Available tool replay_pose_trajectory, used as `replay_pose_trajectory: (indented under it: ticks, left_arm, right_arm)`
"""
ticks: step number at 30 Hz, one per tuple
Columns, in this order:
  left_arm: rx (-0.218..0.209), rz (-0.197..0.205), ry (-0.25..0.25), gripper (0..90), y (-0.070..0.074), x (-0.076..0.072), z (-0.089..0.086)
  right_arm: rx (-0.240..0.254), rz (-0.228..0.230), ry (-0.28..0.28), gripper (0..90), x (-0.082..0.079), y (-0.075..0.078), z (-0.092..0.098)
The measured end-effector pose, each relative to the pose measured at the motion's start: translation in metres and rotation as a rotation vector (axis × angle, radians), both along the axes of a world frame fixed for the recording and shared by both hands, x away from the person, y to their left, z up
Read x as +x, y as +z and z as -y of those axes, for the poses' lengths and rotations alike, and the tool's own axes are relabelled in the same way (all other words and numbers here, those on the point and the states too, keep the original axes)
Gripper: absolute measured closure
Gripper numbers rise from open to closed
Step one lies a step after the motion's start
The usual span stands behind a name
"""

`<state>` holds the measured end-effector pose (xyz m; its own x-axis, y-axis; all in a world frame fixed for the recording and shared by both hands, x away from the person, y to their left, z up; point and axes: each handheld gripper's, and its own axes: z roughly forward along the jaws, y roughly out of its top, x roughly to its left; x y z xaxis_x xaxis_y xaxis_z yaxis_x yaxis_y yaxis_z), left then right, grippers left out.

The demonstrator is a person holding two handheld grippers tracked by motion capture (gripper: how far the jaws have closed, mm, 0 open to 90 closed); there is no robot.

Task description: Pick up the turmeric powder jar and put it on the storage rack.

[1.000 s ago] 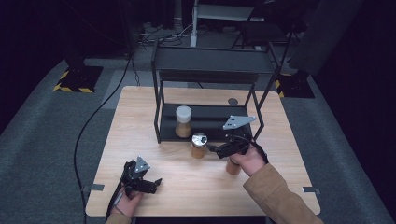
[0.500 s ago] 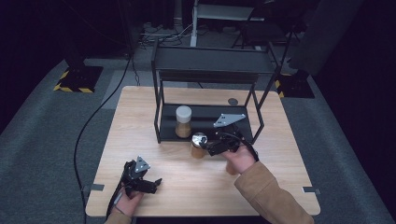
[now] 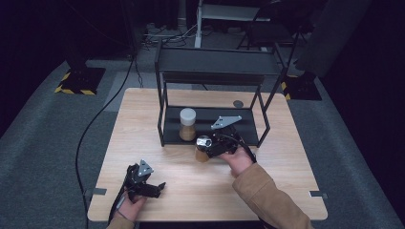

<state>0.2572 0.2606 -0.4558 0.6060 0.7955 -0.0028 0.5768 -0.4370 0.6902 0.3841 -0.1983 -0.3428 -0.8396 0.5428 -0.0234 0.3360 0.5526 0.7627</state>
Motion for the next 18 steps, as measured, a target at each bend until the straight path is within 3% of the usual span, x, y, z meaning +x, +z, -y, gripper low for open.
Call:
replay_pose_trajectory:
  ticks: [6,18]
  left_arm:
    - [0.002,0.0,-0.004,0.1,0.0,0.0,0.0]
    - [0.001,0.0,-0.006,0.1,0.0,0.0,0.0]
  right_arm:
    - [-0.023,-0.034,-0.023,3.7,0.01,-0.01,-0.005]
    - [-0.086,-0.07,-0.005,4.5,0.02,-0.008,-0.027]
